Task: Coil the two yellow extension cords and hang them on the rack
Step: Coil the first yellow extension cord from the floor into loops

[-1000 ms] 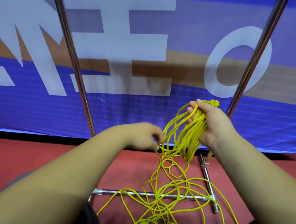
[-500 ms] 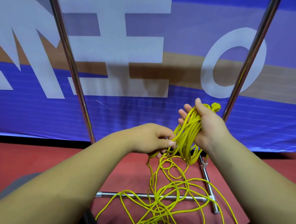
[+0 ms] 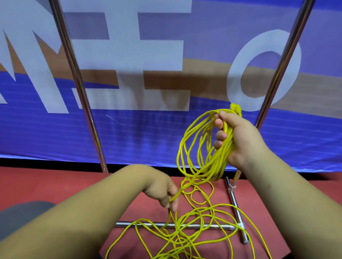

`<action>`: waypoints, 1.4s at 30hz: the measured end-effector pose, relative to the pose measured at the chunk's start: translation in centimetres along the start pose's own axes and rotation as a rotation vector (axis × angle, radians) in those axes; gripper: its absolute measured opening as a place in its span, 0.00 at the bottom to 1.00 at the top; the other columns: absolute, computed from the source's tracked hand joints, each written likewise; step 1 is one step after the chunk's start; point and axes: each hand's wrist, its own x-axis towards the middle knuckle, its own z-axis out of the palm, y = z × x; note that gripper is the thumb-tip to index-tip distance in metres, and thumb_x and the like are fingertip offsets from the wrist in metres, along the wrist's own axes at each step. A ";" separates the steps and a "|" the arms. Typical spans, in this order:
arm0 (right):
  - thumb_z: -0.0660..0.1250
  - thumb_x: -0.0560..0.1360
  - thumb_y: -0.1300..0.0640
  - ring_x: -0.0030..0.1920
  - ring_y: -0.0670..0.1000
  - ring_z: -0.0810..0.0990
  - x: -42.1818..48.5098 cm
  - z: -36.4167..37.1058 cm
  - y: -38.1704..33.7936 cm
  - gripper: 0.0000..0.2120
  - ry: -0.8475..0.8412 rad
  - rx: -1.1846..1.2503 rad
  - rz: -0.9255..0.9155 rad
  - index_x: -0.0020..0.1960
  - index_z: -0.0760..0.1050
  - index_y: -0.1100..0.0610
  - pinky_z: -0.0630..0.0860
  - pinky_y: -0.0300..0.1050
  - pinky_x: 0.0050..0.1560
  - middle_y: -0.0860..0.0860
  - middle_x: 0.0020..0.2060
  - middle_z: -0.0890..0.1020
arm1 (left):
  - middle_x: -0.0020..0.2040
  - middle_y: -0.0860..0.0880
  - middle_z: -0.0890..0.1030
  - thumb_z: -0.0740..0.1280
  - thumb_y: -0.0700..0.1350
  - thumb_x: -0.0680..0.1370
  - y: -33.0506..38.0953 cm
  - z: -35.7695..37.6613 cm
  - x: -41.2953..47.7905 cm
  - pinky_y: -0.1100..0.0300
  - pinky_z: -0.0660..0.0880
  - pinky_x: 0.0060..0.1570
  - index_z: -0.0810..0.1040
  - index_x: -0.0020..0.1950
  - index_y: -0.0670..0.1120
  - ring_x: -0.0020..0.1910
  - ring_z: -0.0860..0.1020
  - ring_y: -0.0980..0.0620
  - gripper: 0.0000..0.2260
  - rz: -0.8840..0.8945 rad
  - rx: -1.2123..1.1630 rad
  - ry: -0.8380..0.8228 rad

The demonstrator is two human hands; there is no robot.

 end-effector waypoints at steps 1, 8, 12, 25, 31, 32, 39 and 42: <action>0.66 0.84 0.54 0.23 0.44 0.69 -0.1 0.0 -0.1 0.07 -0.007 0.000 0.004 0.49 0.79 0.55 0.66 0.37 0.24 0.46 0.34 0.80 | 0.54 0.53 0.84 0.70 0.40 0.80 -0.2 0.6 0.5 0.60 0.72 0.56 0.84 0.62 0.50 0.51 0.79 0.58 0.12 -0.026 0.019 0.001; 0.64 0.83 0.58 0.22 0.43 0.67 -0.3 -0.1 -0.4 0.06 -0.060 -0.006 0.003 0.54 0.80 0.56 0.62 0.36 0.22 0.47 0.38 0.85 | 0.62 0.51 0.84 0.69 0.40 0.81 -2.2 4.5 3.4 0.58 0.73 0.60 0.83 0.63 0.51 0.56 0.79 0.54 0.13 -0.078 0.042 0.086; 0.63 0.84 0.56 0.21 0.43 0.62 0.1 -0.5 -1.0 0.08 -0.082 0.048 -0.009 0.58 0.78 0.57 0.61 0.38 0.21 0.45 0.29 0.71 | 0.60 0.49 0.84 0.67 0.36 0.79 -4.5 6.9 4.5 0.59 0.72 0.53 0.82 0.64 0.51 0.51 0.78 0.53 0.16 -0.143 0.049 -0.022; 0.65 0.85 0.49 0.21 0.43 0.61 0.3 -0.7 -1.4 0.10 -0.079 0.017 -0.039 0.53 0.79 0.55 0.59 0.39 0.24 0.44 0.27 0.66 | 0.41 0.48 0.88 0.68 0.48 0.82 -6.0 4.6 3.3 0.57 0.80 0.51 0.83 0.47 0.42 0.45 0.86 0.50 0.10 -0.236 -0.015 0.372; 0.65 0.85 0.51 0.20 0.44 0.61 0.2 -0.7 -0.9 0.09 -0.097 -0.112 -0.055 0.52 0.79 0.55 0.60 0.40 0.23 0.45 0.27 0.67 | 0.35 0.45 0.83 0.64 0.44 0.83 -5.5 0.0 0.2 0.51 0.82 0.35 0.75 0.46 0.46 0.30 0.84 0.47 0.07 -0.207 -0.402 0.819; 0.65 0.85 0.51 0.20 0.44 0.61 0.2 -0.7 -0.8 0.09 -0.098 -0.128 -0.057 0.52 0.79 0.55 0.60 0.39 0.23 0.45 0.27 0.67 | 0.36 0.43 0.83 0.63 0.44 0.84 -5.0 -0.8 -0.6 0.49 0.83 0.32 0.75 0.49 0.46 0.29 0.83 0.45 0.05 -0.184 -0.475 0.900; 0.65 0.85 0.51 0.21 0.45 0.61 0.0 -0.6 -0.2 0.09 -0.100 -0.209 -0.065 0.54 0.79 0.56 0.62 0.39 0.22 0.45 0.28 0.66 | 0.39 0.38 0.79 0.62 0.38 0.83 -0.8 -6.8 -6.8 0.53 0.81 0.29 0.80 0.49 0.49 0.33 0.79 0.44 0.09 0.129 -0.708 1.256; 0.66 0.85 0.51 0.21 0.45 0.61 -0.1 -0.5 -0.1 0.08 -0.074 -0.182 -0.067 0.53 0.80 0.56 0.63 0.39 0.22 0.45 0.29 0.67 | 0.39 0.43 0.81 0.63 0.39 0.84 1.5 -10.1 -10.0 0.52 0.82 0.31 0.80 0.49 0.51 0.30 0.81 0.46 0.10 0.296 -0.835 1.355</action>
